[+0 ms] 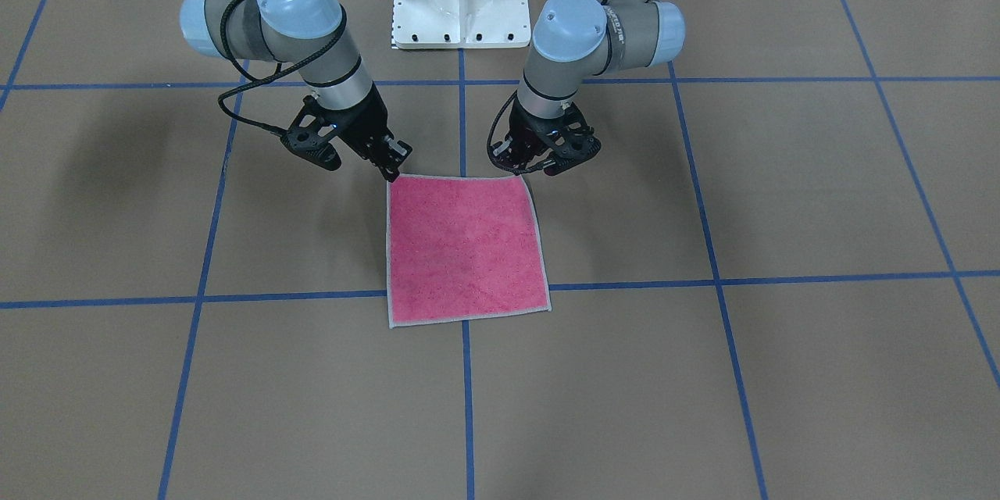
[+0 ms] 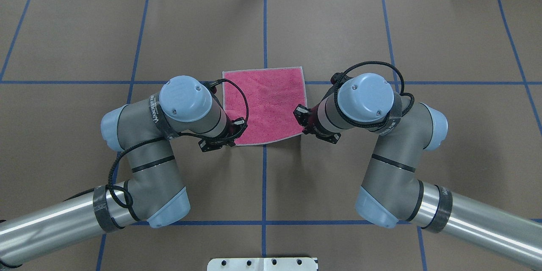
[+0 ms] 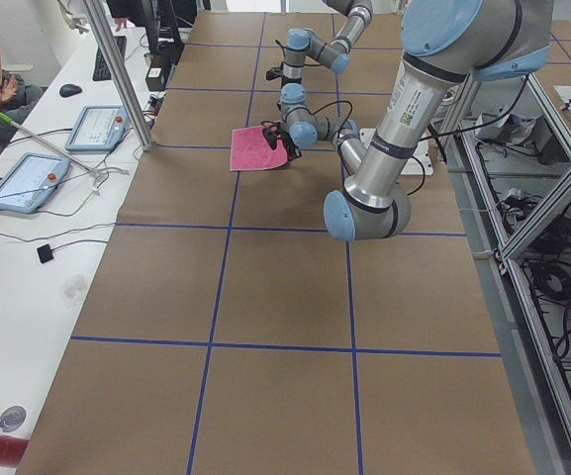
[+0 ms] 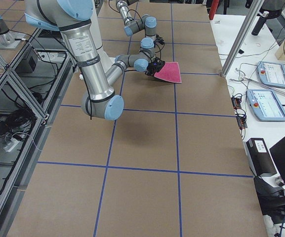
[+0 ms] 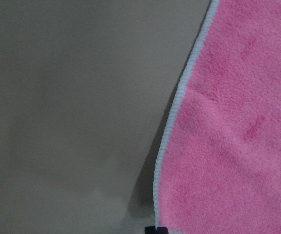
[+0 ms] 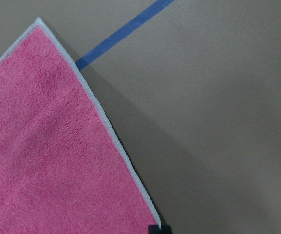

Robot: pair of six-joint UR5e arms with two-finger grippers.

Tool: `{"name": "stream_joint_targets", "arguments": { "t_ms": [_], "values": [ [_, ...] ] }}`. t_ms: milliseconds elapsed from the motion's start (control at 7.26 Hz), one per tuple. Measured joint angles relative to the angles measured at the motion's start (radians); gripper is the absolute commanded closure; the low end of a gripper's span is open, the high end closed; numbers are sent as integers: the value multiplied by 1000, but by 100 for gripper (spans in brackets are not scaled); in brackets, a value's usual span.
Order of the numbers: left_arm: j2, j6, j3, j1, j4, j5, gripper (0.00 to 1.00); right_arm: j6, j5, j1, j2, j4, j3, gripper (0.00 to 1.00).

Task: Fold towel twice with both arms
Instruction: 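Grasp the near towel corners with both grippers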

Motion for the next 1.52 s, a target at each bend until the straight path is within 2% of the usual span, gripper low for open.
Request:
{"name": "stream_joint_targets", "arguments": {
  "t_ms": [689,1516],
  "values": [
    [11,1,-34,1,-6,-62,100,8,9,-25,-43,-1,46,100],
    [15,-4,-65,1,-10,-69,100,9,48,-25,-83,2,87,100]
  ]
}}
